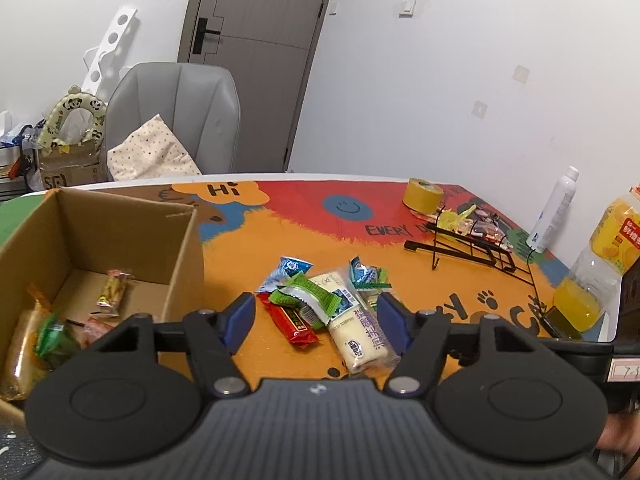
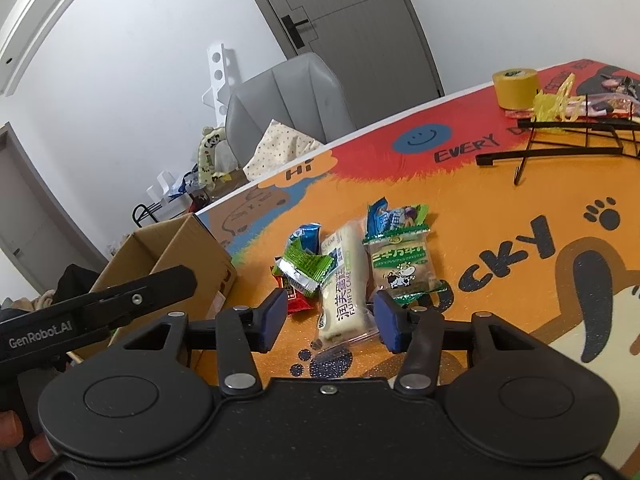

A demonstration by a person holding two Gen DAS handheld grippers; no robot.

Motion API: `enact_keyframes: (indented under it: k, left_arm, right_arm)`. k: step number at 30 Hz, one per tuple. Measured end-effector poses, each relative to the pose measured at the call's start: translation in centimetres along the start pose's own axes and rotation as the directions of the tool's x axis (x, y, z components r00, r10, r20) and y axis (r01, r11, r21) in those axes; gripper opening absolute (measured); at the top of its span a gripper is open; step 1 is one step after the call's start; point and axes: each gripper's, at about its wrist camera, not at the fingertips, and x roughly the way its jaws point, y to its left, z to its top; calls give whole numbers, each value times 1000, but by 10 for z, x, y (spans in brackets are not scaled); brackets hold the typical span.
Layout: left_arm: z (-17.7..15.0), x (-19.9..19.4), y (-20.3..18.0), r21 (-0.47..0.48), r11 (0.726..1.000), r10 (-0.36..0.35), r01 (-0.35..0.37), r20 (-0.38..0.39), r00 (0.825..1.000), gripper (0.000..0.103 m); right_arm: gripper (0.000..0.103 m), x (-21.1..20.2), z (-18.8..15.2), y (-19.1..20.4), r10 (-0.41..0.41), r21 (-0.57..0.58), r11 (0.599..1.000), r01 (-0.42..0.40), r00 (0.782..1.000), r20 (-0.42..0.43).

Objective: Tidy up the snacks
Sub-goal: 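Close right tool on the long white Runfu cake while left tool lowers onto the green packet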

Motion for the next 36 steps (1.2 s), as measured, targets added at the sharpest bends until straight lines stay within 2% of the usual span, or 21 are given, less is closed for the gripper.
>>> enact_keyframes:
  k: [20, 25, 32, 36]
  left_arm:
    - [0, 83, 1, 14, 998, 56, -55, -68, 996, 66]
    - [0, 97, -2, 39, 997, 75, -72, -60, 995, 66]
    - [0, 116, -4, 56, 995, 82, -78, -75, 994, 66]
    - [-3, 124, -4, 64, 995, 87, -81, -101, 991, 66]
  right_arm:
    - [45, 54, -3, -23, 63, 56, 997, -59, 995, -74]
    - [36, 60, -7, -28, 75, 69, 995, -68, 993, -94]
    - [36, 60, -7, -34, 105, 92, 991, -96, 990, -96]
    - [40, 60, -6, -32, 105, 83, 992, -97, 990, -94]
